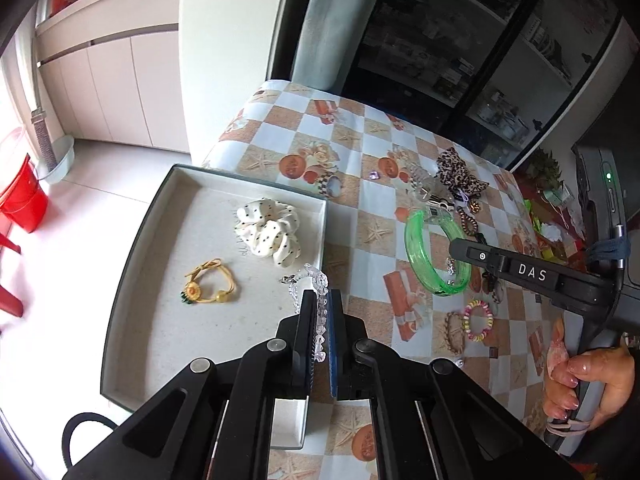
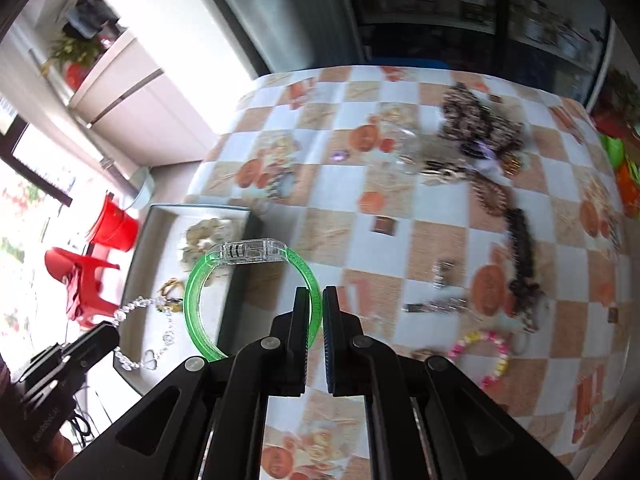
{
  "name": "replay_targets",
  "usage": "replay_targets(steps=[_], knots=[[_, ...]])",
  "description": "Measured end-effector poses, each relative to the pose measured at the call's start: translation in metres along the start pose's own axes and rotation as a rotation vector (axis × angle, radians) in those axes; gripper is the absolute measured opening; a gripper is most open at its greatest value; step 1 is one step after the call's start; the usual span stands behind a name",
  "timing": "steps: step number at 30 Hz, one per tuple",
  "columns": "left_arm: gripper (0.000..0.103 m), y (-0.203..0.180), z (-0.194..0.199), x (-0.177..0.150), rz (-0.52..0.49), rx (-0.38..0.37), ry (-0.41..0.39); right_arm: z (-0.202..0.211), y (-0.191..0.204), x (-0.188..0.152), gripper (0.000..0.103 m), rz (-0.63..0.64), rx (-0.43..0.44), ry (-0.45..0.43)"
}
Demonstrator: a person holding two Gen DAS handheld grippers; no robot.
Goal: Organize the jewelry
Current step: 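Carry both bracelets into the tray and open both tools to release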
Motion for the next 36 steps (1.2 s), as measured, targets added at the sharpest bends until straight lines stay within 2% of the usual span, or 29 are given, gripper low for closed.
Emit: replay_targets(steps=[9, 19, 25, 36], knots=[[0.008, 0.054, -0.015, -0.007, 0.094, 0.017, 0.05, -0.042, 0.076, 0.037, 0.007, 0.143, 0.065, 0.031], [0.008, 0.112, -0.053, 0.001, 0.148, 0.116, 0.049, -0.095, 0.132, 0.073, 0.007, 0.259, 0.093, 0.054], [0.008, 0.127, -0.08, 0.013, 0.145, 0.168, 0.039, -0.132, 0.148, 0.086, 0.007, 0.3, 0.072, 0.076], [0.008, 0.134, -0.107, 0.021, 0.147, 0.245, 0.022, -0.185, 0.147, 0.089, 0.007, 0.284, 0.032, 0.129]])
Point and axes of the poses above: each gripper's, at about its wrist camera, not at the fingertips, and z roughly against the way its jaws point, y to its left, x to its top, the point moved 4 cm from there along -z, roughly the way its jaws point, and after that the axes turned 15 degrees about z, right-handed, at the moved point
